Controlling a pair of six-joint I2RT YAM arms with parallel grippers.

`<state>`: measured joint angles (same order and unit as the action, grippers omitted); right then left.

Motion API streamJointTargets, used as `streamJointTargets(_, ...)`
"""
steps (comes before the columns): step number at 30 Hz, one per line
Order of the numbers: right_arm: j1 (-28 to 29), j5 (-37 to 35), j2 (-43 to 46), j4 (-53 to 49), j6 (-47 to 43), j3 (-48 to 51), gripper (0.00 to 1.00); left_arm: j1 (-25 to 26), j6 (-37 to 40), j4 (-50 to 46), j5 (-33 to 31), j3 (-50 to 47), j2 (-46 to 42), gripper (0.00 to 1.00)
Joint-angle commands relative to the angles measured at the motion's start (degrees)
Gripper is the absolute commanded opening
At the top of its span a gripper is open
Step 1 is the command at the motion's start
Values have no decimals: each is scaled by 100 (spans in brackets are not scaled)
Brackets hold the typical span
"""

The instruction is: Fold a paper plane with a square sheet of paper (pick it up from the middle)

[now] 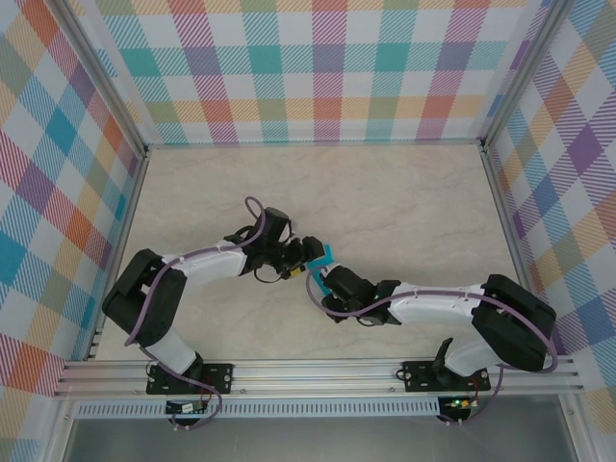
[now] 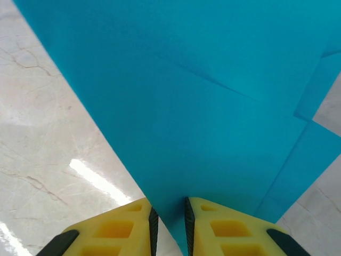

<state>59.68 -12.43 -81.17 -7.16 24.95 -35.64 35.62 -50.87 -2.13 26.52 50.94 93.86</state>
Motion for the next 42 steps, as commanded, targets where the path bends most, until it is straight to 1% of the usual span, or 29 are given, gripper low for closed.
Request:
streamJointTargets(1,-156,-446,166,-424,322,-103,23,110,183,-217,134,318,285,68)
streamJointTargets(3,-289,-406,217,-388,469,-2,24,146,189,-231,134,434,441,59)
streamJointTargets(7,-360,-244,349,-191,534,165,25,200,208,-315,169,705,716,41)
streamJointTargets(11,-398,-257,425,-237,495,174,27,209,274,-565,79,894,846,18)
streamJointTargets(15,-436,-350,496,-283,489,173,30,205,382,-850,-21,1073,956,8)
streamJointTargets(20,-449,-480,360,-513,484,34,34,209,360,-940,60,1214,1063,1)
streamJointTargets(24,-449,-497,203,-602,483,-85,36,209,306,-902,204,1285,1101,0)
streamJointTargets(29,-449,-624,171,-631,496,-128,34,209,297,-948,217,1321,1099,0)
streamJointTargets(34,-451,-608,214,-627,452,-160,24,209,264,-913,256,1305,1073,0)
streamJointTargets(35,-449,-572,238,-626,436,-169,20,209,262,-920,235,1305,1048,2)
streamJointTargets(37,-449,-466,306,-596,400,-165,16,209,280,-962,183,1322,992,4)
streamJointTargets(39,-453,-343,375,-576,388,-173,15,209,308,-1062,42,1344,913,14)
streamJointTargets(40,-461,-247,405,-572,379,-174,15,209,324,-1130,-28,1356,875,17)
streamJointTargets(42,-549,94,492,-506,400,-172,14,204,370,-1318,-289,1367,748,31)
